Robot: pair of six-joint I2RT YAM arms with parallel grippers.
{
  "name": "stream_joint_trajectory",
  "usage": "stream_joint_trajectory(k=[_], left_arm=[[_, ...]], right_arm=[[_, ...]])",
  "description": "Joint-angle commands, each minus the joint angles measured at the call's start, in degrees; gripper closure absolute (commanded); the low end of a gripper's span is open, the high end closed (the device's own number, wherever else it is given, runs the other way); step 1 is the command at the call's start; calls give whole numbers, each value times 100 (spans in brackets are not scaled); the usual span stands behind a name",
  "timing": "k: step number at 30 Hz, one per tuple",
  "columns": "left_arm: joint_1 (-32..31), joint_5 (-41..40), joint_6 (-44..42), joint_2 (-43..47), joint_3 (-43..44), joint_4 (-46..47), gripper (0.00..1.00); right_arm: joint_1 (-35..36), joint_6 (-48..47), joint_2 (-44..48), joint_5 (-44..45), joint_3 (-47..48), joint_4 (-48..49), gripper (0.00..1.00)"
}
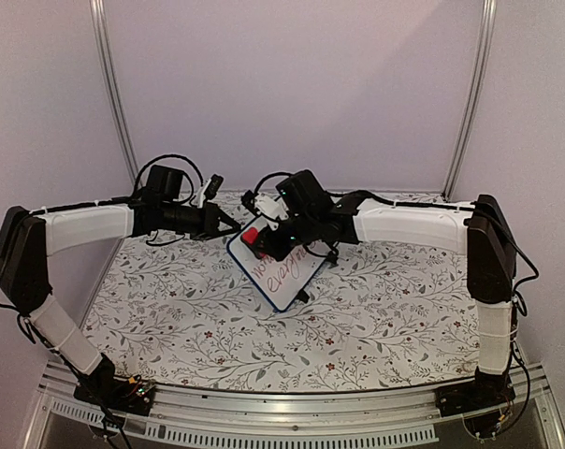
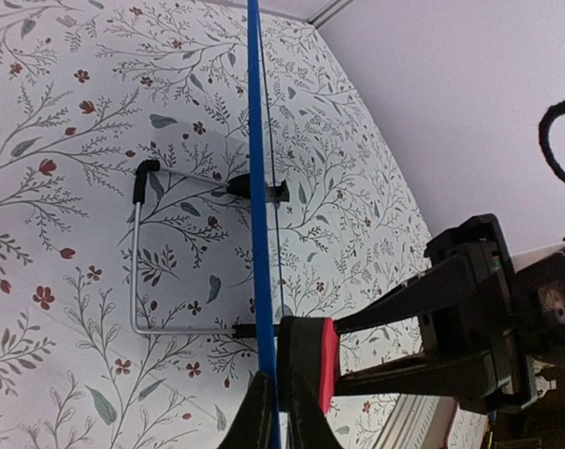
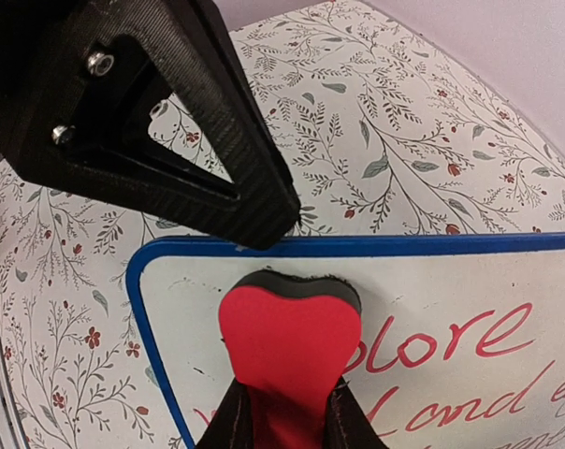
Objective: Erase the whiteboard
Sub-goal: Erase the whiteboard at the center of the board.
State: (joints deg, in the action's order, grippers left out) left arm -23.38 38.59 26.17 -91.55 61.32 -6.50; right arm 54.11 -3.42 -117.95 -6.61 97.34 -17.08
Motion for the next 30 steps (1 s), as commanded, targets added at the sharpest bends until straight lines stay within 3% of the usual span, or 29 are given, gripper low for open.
stream_joint_trajectory(k=[1, 21, 26, 30], left_arm=[[-4, 115, -20, -56, -41, 103, 93], [-8, 167, -6, -79, -50, 129, 93], [-8, 166, 2, -87, -50, 122, 85], [-9, 167, 8, -100, -50, 128, 71]], right_arm=[[123, 13, -127, -138, 154, -59, 85], [360, -19, 127, -175, -109, -111, 85], [351, -31, 458, -88, -596, -63, 86], [302, -39, 847, 58, -1071, 6, 85]])
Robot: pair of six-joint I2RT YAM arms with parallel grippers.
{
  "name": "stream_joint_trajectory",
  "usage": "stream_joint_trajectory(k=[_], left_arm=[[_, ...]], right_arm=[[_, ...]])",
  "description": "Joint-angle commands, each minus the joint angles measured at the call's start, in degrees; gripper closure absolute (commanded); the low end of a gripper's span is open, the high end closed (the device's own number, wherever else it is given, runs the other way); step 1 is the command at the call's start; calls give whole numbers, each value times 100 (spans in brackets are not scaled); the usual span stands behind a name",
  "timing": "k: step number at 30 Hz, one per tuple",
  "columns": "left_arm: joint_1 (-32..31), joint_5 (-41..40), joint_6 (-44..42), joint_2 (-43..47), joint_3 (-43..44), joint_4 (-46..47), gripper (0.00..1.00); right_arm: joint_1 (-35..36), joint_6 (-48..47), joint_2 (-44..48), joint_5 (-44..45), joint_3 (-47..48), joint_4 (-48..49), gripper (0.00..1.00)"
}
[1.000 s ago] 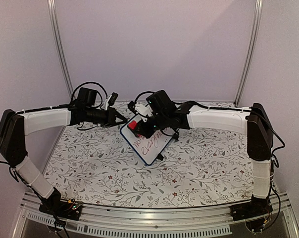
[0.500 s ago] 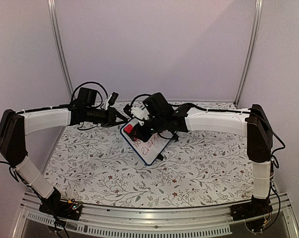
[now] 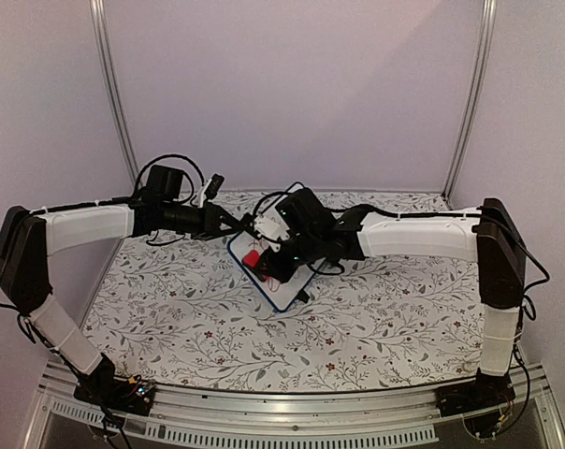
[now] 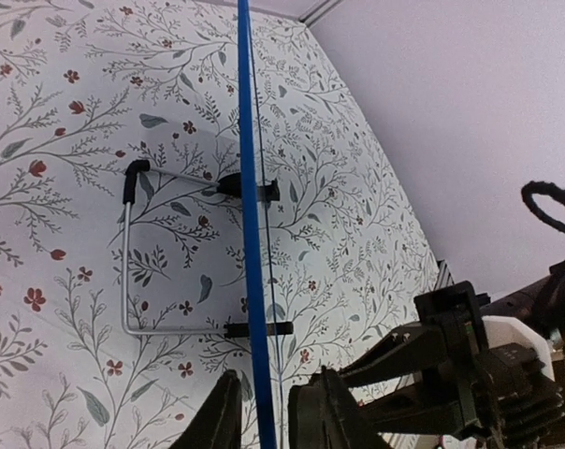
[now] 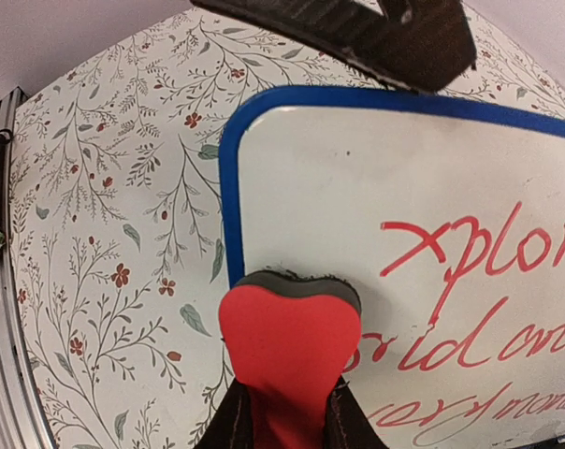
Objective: Erase the whiteboard
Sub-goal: Erase the whiteboard at the center of the board.
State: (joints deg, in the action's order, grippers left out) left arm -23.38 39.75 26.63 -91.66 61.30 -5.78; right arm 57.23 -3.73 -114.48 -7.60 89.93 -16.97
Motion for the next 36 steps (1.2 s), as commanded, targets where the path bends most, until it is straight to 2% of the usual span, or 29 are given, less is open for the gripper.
stream_joint_trajectory(k=[1, 8, 11, 18, 30, 36], left_arm=[[-10, 51, -39, -94, -48, 59, 68], [-38, 43, -65, -174, -23, -18, 65], [-65, 55, -86, -216, -13, -29, 70], [-96, 68, -94, -245, -4, -28, 87], [-103, 103, -85, -261, -4, -13, 100], [-116, 90, -72, -258, -10, -15, 100]], right_arm=[[-39, -6, 600, 161, -394, 2, 85], [-213, 29, 750, 131, -296, 161, 85], [-254, 44, 578, 250, -20, 132, 85], [-403, 124, 95, 301, 467, 61, 85], [-444, 66, -230, 7, 631, -75, 85], [-450, 106, -321, -88, 507, -135, 85]])
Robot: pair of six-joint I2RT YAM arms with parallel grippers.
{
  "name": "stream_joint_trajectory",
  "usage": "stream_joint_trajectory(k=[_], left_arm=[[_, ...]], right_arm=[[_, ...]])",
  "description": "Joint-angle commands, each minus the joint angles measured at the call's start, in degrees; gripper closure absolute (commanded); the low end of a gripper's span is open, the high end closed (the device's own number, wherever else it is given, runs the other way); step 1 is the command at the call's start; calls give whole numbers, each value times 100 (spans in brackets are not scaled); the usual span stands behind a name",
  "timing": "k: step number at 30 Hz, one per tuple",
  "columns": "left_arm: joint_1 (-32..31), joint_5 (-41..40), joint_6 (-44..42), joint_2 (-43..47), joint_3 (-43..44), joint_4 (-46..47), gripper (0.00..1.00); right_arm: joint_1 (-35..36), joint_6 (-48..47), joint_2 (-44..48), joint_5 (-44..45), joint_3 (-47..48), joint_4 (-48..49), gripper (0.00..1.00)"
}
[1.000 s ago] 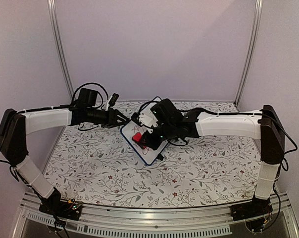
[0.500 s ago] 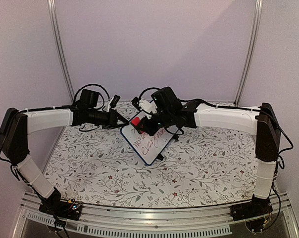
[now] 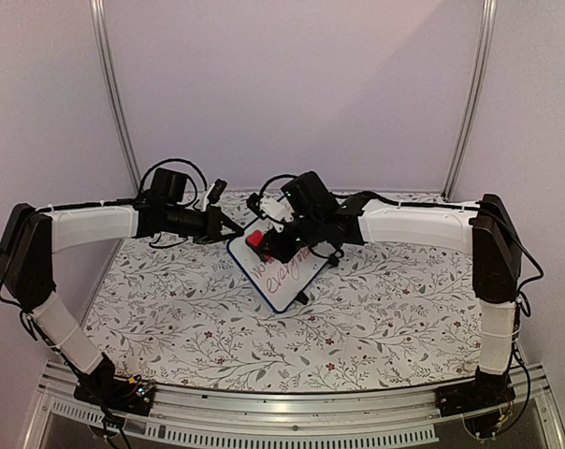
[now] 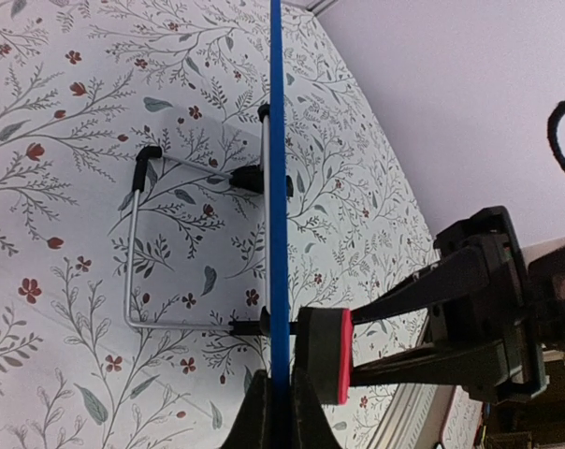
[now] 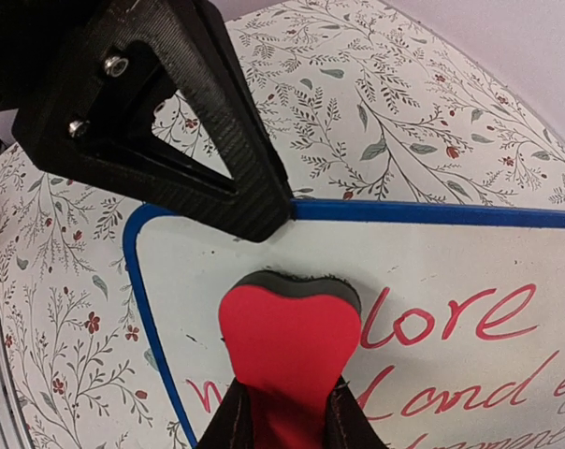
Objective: Erase the whiteboard
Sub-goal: Erase the whiteboard at the center of the board.
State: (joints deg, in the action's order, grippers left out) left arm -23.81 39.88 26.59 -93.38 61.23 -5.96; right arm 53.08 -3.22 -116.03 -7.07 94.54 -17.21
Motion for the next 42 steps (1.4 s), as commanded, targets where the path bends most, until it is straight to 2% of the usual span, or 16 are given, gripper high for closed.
stream_joint_trajectory(k=[1, 24, 42], left_arm=[[-76, 77, -66, -88, -4, 6, 100], [-93, 90, -57, -116, -6, 23, 100], [-130, 110, -81, -105, 3, 24, 100]], right_arm=[[-32, 70, -161, -131, -8, -105, 85], [-34, 241, 263, 37, -1126, 218, 86], [-217, 205, -336, -40, 253, 215, 86]])
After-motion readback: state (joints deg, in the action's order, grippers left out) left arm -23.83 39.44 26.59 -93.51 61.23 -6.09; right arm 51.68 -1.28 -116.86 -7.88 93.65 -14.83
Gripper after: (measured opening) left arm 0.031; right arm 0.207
